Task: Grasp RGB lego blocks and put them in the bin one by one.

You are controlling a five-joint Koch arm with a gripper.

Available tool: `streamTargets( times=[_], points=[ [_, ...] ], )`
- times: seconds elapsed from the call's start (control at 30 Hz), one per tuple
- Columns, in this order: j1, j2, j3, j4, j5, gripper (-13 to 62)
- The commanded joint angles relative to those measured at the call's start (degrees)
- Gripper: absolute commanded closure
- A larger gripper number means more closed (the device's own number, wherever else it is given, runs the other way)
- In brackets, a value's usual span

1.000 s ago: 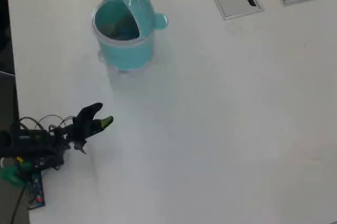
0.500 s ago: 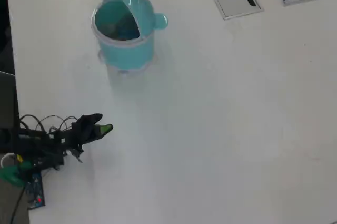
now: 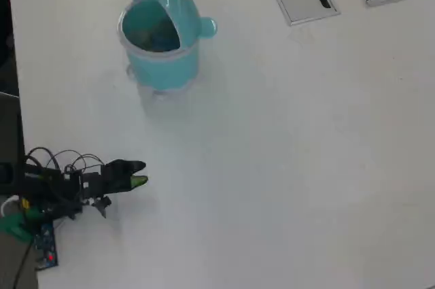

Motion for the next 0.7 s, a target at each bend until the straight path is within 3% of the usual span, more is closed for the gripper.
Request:
streamTargets(
  times=[0.0,0.67],
  points=[
    [-0.18,3.69,4.39,1.67,0.79,13.7],
    [-3.34,3.25,4.39,24.96,0.88,13.9]
  ],
)
